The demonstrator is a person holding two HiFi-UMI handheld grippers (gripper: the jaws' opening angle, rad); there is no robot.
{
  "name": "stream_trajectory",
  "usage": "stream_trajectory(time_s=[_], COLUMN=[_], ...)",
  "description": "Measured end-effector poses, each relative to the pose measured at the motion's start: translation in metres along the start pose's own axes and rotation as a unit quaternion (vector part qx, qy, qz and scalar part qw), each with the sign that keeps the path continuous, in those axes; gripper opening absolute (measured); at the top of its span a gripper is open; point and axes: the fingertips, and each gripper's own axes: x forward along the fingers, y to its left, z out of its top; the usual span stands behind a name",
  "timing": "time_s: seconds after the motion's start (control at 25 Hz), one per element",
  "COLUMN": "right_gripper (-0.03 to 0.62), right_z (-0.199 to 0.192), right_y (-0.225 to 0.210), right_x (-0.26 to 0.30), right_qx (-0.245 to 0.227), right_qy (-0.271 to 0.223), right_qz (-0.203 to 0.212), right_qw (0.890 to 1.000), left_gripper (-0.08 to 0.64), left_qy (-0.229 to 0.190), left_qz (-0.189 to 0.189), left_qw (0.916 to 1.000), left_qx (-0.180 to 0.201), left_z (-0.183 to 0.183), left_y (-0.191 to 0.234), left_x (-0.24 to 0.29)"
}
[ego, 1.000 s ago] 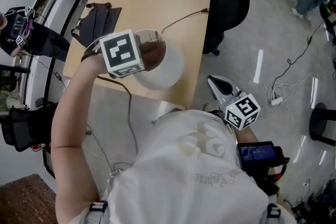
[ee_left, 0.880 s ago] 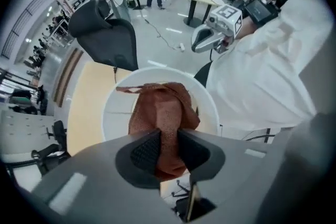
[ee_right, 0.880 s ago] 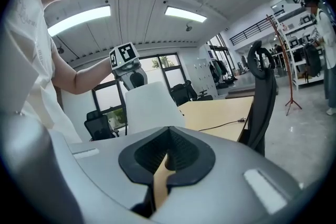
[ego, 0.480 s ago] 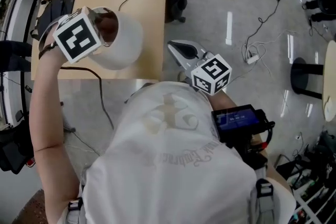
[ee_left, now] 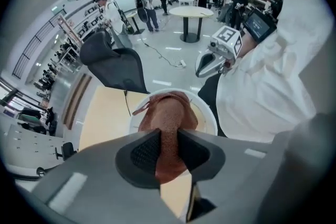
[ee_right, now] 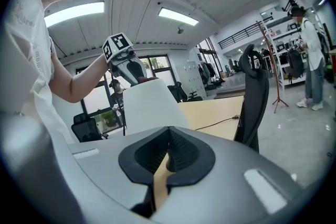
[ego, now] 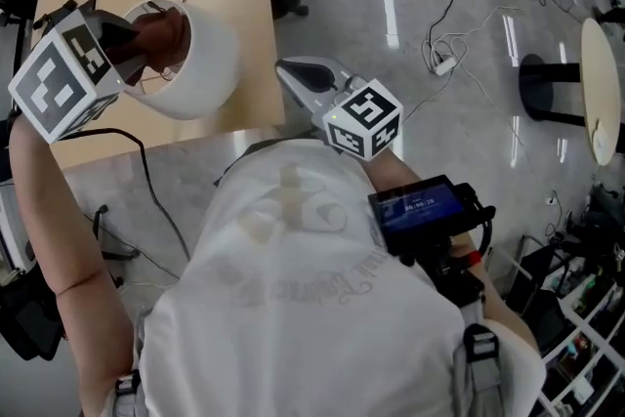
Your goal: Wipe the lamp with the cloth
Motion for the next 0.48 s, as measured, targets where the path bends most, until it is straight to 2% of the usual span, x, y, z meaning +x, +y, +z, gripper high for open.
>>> stream_trajectory(time_s=[0.12, 0.24, 0.4, 0.48], right_gripper=[0.014, 0.014, 0.014, 0.014], right_z=[-0.013, -0.016, -0.014, -0.012], right_y=[-0.007, -0.015, -0.002, 0.025], right_x=[-0.011, -0.013, -0.013, -0.021], right_qx=[0.003, 0.001, -0.009, -0.021], right_qy=[0.004, 0.005, 0.002, -0.005], right_qz=[-0.010, -0.015, -0.007, 0.004], right_qw=[1.000, 1.000, 1.000, 1.000], left_gripper=[0.094, 0.095, 0.094, 0.094], left_qy=[-0.079, -0.155, -0.227, -0.266], left_qz=[0.016, 0.039, 0.084, 0.127], left_qw=[0.9964, 0.9849, 0.9630, 0.9436], left_qx=[-0.024, -0.067, -0.117, -0.152], left_z=[0.021, 0.028, 0.016, -0.001], left_y=[0.007, 0.019, 0.013, -0.010], left_x=[-0.007, -0.013, -0.034, -0.064])
